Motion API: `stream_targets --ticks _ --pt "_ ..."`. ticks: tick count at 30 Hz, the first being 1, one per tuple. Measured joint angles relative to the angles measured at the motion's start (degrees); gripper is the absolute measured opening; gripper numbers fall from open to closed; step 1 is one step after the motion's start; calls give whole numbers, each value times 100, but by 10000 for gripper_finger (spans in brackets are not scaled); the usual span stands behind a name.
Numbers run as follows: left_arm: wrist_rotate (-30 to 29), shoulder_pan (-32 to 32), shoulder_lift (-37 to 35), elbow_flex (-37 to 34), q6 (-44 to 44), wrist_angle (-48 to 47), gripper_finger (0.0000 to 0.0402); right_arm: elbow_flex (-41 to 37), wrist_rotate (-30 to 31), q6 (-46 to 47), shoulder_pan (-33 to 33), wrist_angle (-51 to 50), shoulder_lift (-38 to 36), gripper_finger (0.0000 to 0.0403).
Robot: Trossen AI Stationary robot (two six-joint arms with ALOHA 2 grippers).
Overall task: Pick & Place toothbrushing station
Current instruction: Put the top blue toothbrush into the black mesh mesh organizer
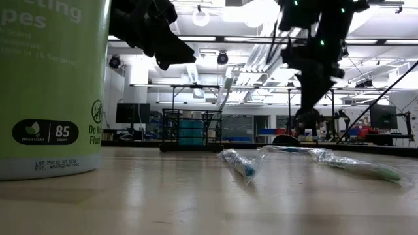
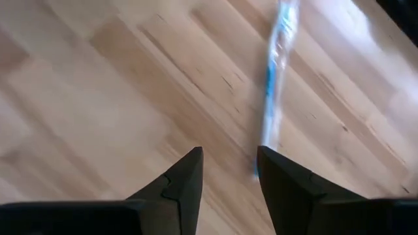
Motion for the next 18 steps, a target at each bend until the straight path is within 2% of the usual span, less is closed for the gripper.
stream_targets --ticks 5,9,18 --pt "0 0 0 0 1 0 141 -601 -46 16 -361 344 -7 136" --pt "0 0 0 0 2 0 141 -1032 -440 -113 -617 900 -14 136" --pt "0 0 0 0 2 17 141 -1558 -537 -392 -956 1598 -11 136"
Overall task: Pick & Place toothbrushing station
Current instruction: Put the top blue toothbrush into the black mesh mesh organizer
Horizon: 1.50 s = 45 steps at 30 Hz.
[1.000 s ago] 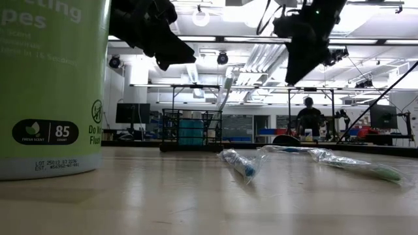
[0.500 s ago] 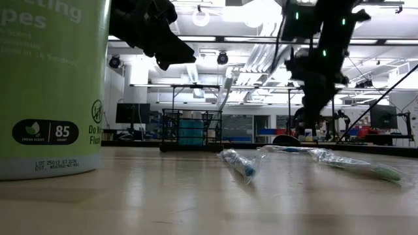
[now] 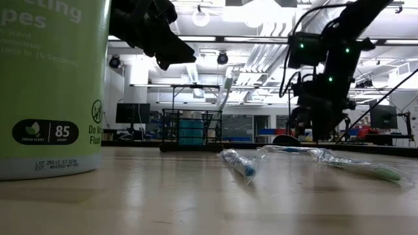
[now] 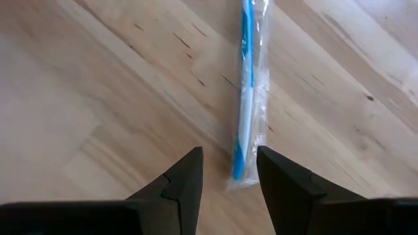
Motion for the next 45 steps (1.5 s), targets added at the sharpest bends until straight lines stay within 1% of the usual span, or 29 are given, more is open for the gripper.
stream_targets --ticks 11,17,21,27,28,35,38,42,45 --pt "-2 0 0 0 0 5 141 -741 -98 -237 -448 1123 0 136" --pt "-2 0 0 0 0 7 141 -832 -115 -230 -532 1217 0 133" --pt "-2 0 0 0 0 7 141 -832 -112 -226 -528 1303 0 103" --pt "-2 0 0 0 -4 7 141 -832 -251 -222 -528 1346 0 23" --pt "-2 0 0 0 -4 4 141 -832 -249 -220 -528 1348 0 16" --pt "-2 0 0 0 -14 4 141 -832 -230 -169 -528 1348 0 10" --pt "-2 0 0 0 -24 4 141 -832 -50 -170 -528 1404 0 10" --pt "-2 0 0 0 -24 2 141 -832 252 -210 -528 1666 0 8" --pt "-2 0 0 0 -24 2 141 -832 269 -344 -526 2013 0 7"
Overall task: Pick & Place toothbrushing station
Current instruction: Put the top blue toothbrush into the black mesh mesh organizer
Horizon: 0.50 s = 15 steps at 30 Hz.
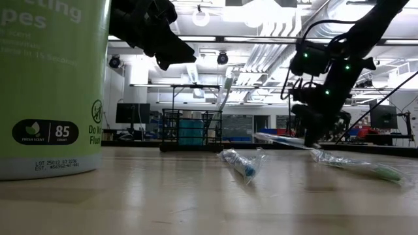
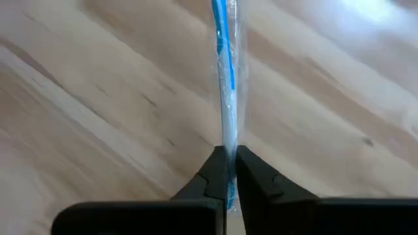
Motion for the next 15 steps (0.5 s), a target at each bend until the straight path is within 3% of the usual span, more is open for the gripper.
stream_targets --ticks 7,15 --pt "0 0 0 0 2 2 141 0 68 -210 184 888 -139 6" --pt "1 0 0 0 2 276 141 -2 758 -611 429 1514 -996 5"
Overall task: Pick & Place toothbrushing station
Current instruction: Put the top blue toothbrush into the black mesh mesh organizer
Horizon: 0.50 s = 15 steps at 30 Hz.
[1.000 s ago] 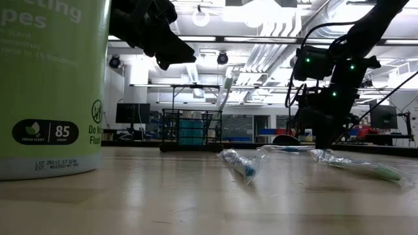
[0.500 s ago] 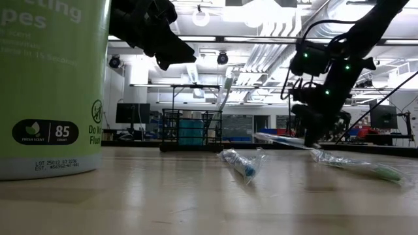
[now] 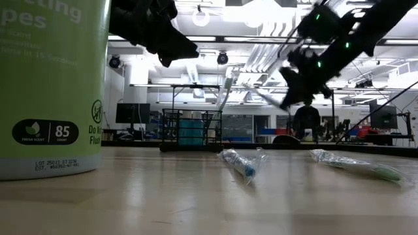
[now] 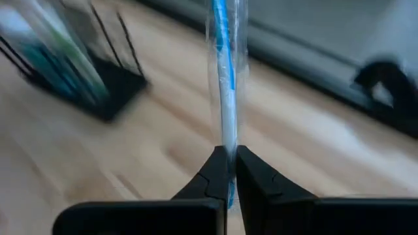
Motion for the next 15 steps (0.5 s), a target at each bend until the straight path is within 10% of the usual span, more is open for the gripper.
stream_targets --ticks 15 --pt "30 2 0 0 -228 758 141 2 -351 -640 1839 1284 -949 5"
